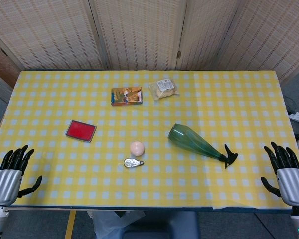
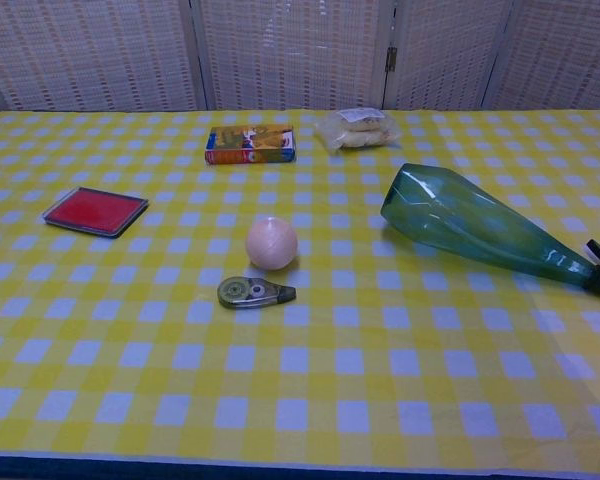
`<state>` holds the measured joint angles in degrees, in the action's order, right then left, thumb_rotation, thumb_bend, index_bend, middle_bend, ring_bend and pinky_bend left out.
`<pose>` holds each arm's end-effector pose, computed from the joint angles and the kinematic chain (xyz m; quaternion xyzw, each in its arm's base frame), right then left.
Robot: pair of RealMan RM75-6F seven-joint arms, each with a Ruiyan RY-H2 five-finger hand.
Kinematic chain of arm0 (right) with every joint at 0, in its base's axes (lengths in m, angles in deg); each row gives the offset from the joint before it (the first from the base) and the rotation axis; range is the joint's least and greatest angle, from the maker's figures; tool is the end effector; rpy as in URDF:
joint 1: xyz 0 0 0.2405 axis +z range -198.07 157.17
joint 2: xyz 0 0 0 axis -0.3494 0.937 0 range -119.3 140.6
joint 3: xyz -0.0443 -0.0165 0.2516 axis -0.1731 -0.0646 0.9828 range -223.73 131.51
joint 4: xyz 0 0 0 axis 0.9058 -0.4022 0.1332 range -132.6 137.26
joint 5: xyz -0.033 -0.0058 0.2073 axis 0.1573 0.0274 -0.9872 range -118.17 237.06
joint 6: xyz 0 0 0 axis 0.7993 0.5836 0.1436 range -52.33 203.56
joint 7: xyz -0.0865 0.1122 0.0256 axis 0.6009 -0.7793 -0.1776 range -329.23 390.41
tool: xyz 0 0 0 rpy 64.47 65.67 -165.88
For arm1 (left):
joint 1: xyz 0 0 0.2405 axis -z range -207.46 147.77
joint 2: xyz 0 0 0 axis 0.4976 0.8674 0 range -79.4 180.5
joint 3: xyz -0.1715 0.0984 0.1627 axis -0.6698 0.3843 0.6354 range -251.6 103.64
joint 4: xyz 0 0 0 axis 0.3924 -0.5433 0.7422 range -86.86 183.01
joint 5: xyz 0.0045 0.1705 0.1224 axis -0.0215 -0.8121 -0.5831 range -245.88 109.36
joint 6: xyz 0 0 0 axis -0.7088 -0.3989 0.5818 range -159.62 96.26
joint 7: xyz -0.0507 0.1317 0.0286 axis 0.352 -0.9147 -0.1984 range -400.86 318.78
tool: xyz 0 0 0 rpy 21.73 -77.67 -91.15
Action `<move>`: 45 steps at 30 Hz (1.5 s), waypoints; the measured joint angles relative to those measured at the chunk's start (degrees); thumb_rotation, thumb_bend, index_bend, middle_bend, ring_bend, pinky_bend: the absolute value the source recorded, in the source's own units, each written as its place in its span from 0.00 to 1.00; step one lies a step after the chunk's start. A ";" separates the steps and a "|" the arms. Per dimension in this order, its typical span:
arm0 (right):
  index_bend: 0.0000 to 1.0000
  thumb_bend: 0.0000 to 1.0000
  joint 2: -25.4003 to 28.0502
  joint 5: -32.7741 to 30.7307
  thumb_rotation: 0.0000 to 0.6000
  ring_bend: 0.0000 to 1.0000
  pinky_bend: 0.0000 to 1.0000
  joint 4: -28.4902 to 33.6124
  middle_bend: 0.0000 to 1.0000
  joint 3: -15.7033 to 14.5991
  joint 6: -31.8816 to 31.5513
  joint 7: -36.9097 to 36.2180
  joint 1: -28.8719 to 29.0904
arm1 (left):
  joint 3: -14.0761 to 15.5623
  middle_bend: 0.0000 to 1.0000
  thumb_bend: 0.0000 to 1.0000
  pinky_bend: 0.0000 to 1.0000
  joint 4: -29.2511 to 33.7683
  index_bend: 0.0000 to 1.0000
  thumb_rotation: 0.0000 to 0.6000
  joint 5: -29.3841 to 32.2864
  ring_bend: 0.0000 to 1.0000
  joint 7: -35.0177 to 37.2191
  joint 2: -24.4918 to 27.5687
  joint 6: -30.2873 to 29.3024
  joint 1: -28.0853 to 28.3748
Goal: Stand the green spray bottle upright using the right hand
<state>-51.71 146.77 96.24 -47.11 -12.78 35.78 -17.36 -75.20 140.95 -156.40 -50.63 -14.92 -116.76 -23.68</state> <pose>-0.3122 -0.1571 0.1638 0.6144 -0.3657 0.3526 0.6037 -0.3003 0.1814 0.1448 -0.6403 -0.3380 -0.3548 0.5915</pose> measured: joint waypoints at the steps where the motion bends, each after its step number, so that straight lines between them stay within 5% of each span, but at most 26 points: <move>1: 0.00 0.32 -0.12 -0.29 1.00 0.00 0.00 -0.12 0.00 0.18 0.46 0.15 0.07 | -0.03 0.00 0.42 0.00 0.00 0.00 0.52 0.18 0.00 0.00 0.01 0.09 0.00; 10: 0.00 0.32 -0.81 -1.99 1.00 0.00 0.00 -1.18 0.00 1.04 4.15 -1.08 1.11 | -0.07 0.00 0.42 0.00 0.09 0.00 0.52 -0.03 0.00 1.23 0.28 0.27 0.20; 18: 0.00 0.32 -7.78 -2.31 1.00 0.00 0.00 -10.62 0.00 2.40 10.01 -14.69 4.56 | -0.14 0.00 0.43 0.00 0.44 0.00 0.52 0.21 0.00 2.34 0.83 -0.65 -0.32; 34: 0.00 0.32 -22.45 -5.94 1.00 0.00 0.00 -25.96 0.00 5.78 18.00 -13.44 11.12 | -0.23 0.00 0.43 0.00 0.91 0.00 0.52 -0.30 0.00 4.77 2.07 -3.20 -1.85; 45: 0.00 0.32 -26.53 -5.97 1.00 0.00 0.00 -30.80 0.00 6.73 18.97 -14.68 13.17 | -0.37 0.00 0.43 0.00 0.91 0.00 0.53 -0.03 0.00 5.04 2.28 -3.00 -2.00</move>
<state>-78.23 140.80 65.44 -40.38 6.19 21.10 -4.19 -75.57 141.87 -156.42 -45.59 -12.64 -119.77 -25.67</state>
